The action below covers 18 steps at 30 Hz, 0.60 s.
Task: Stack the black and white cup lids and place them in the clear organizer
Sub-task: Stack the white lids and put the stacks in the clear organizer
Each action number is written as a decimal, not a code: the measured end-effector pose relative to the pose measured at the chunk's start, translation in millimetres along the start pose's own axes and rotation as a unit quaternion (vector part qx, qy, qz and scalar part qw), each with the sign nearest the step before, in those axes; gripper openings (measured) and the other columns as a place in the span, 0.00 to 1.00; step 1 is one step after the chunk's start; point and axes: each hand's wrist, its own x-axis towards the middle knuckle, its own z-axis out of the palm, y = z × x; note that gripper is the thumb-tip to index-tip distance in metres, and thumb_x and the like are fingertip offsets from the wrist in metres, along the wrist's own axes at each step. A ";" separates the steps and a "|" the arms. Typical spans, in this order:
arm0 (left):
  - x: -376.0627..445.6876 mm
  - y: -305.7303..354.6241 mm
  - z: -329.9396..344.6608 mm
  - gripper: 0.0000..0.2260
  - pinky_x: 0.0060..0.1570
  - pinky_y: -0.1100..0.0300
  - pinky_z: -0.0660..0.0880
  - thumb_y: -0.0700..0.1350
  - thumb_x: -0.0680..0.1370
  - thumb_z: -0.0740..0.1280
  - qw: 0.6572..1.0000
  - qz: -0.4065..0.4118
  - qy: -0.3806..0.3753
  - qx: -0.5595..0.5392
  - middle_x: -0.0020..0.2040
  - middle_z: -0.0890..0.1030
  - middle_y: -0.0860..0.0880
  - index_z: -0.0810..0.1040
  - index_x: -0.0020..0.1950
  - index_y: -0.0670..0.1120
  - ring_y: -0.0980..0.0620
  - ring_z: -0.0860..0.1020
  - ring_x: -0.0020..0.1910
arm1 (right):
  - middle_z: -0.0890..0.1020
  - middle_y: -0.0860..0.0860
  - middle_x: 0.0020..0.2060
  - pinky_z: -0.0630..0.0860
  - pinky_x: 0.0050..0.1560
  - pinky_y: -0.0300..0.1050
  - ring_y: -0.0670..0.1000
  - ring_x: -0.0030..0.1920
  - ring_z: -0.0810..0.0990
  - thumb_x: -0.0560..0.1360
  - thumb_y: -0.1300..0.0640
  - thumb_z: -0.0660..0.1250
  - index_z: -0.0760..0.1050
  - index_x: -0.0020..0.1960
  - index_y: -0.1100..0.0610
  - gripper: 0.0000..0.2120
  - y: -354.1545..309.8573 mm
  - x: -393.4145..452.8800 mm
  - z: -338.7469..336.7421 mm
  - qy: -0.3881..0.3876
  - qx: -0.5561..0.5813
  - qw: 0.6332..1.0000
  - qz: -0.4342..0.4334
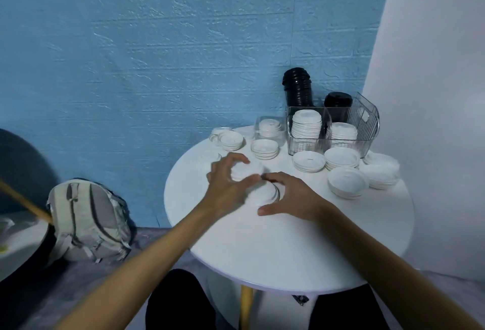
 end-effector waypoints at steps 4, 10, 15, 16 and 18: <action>-6.4 -2.0 8.2 0.27 0.59 0.43 0.76 0.63 0.63 0.81 0.994 0.023 -0.097 -0.050 0.52 0.83 0.48 0.76 0.52 0.51 0.46 0.78 0.57 | 0.82 0.33 0.56 0.76 0.52 0.32 0.32 0.57 0.78 0.62 0.59 0.86 0.72 0.65 0.43 0.38 2.3 -0.6 0.0 -0.009 0.059 0.998 -0.015; -9.5 5.8 4.0 0.18 0.59 0.54 0.74 0.53 0.66 0.80 0.982 0.081 -0.167 0.024 0.55 0.84 0.56 0.81 0.54 0.55 0.52 0.79 0.58 | 0.77 0.40 0.63 0.73 0.63 0.33 0.38 0.63 0.76 0.57 0.49 0.87 0.65 0.74 0.45 0.52 4.5 2.2 1.6 0.009 0.020 1.000 0.000; -10.2 4.5 6.0 0.14 0.60 0.57 0.75 0.51 0.67 0.80 0.982 0.078 -0.174 0.012 0.56 0.85 0.51 0.85 0.50 0.51 0.53 0.81 0.58 | 0.79 0.40 0.56 0.74 0.54 0.28 0.30 0.55 0.77 0.59 0.58 0.87 0.73 0.55 0.39 0.34 -5.7 -5.7 0.3 0.031 0.018 0.999 -0.033; -10.0 5.0 6.8 0.12 0.60 0.58 0.74 0.49 0.68 0.80 0.981 0.077 -0.178 0.013 0.56 0.85 0.51 0.85 0.49 0.50 0.53 0.81 0.57 | 0.80 0.40 0.53 0.74 0.50 0.27 0.29 0.51 0.77 0.60 0.60 0.86 0.75 0.54 0.39 0.32 -6.9 -7.4 -0.2 0.028 0.025 0.999 -0.036; -9.2 6.5 6.9 0.07 0.57 0.63 0.74 0.42 0.71 0.80 0.982 0.068 -0.177 -0.011 0.54 0.86 0.50 0.86 0.47 0.45 0.56 0.82 0.55 | 0.81 0.40 0.52 0.73 0.46 0.26 0.29 0.49 0.78 0.61 0.60 0.86 0.76 0.53 0.41 0.30 -9.3 -9.3 -1.1 0.021 0.037 0.999 -0.034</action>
